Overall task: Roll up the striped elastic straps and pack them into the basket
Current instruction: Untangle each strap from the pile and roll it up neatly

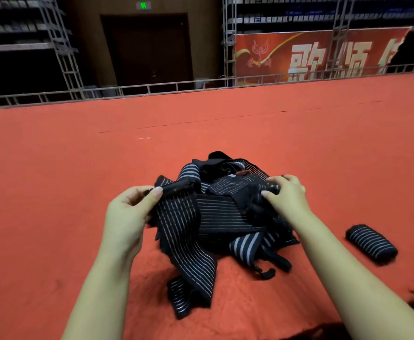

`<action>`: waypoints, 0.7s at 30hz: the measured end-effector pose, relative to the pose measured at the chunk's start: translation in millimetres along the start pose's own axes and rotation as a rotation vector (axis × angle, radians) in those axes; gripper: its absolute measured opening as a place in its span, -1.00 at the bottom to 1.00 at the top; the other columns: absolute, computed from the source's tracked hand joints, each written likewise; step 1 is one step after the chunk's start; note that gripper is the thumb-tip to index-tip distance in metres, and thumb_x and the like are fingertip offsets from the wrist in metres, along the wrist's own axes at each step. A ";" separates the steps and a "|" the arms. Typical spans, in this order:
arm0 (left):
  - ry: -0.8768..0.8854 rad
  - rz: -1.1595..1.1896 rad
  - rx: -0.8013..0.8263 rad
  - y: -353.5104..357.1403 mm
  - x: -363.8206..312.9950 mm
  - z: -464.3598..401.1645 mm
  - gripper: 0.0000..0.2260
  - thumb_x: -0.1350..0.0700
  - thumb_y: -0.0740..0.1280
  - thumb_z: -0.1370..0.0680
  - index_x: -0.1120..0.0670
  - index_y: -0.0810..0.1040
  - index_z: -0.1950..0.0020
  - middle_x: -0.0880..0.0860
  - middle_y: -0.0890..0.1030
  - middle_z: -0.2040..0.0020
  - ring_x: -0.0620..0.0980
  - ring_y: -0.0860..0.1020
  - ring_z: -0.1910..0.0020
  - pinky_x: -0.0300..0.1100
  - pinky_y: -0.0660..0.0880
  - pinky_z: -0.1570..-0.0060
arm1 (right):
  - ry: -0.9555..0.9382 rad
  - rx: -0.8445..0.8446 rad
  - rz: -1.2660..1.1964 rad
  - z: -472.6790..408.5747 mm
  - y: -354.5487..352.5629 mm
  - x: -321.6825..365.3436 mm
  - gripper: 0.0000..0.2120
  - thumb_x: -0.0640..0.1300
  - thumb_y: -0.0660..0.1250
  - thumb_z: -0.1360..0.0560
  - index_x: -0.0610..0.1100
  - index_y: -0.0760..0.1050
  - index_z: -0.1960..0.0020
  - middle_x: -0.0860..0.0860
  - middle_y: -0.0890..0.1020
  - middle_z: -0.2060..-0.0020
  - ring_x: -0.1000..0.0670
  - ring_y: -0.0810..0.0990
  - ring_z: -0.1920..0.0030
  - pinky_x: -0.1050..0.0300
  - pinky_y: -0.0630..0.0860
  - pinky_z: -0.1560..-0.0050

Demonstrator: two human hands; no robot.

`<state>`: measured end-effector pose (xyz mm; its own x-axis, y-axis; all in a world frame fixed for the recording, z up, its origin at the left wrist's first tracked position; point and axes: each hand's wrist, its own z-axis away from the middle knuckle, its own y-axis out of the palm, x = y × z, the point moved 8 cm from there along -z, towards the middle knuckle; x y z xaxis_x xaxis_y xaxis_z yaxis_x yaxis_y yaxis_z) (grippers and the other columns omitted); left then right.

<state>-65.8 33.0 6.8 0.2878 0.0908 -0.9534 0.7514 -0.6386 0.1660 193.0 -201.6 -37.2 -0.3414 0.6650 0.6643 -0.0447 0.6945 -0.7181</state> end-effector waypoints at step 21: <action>0.120 0.134 -0.221 -80.9 -65.6 16.7 -0.85 0.29 0.28 -0.58 0.17 0.50 0.19 -0.13 0.54 0.52 -0.25 0.41 0.60 -0.46 0.30 0.60 | -0.503 0.076 0.123 35.9 60.7 80.4 -0.81 -0.06 0.34 -0.53 -0.08 0.60 -0.10 0.00 0.63 -0.08 -0.08 0.55 -0.17 -0.02 0.39 -0.24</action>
<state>-155.4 66.0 51.7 0.4512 0.1148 -0.8850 0.8095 -0.4701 0.3518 129.2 -115.8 -34.9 -0.7566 0.5132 0.4052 -0.0370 0.5851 -0.8101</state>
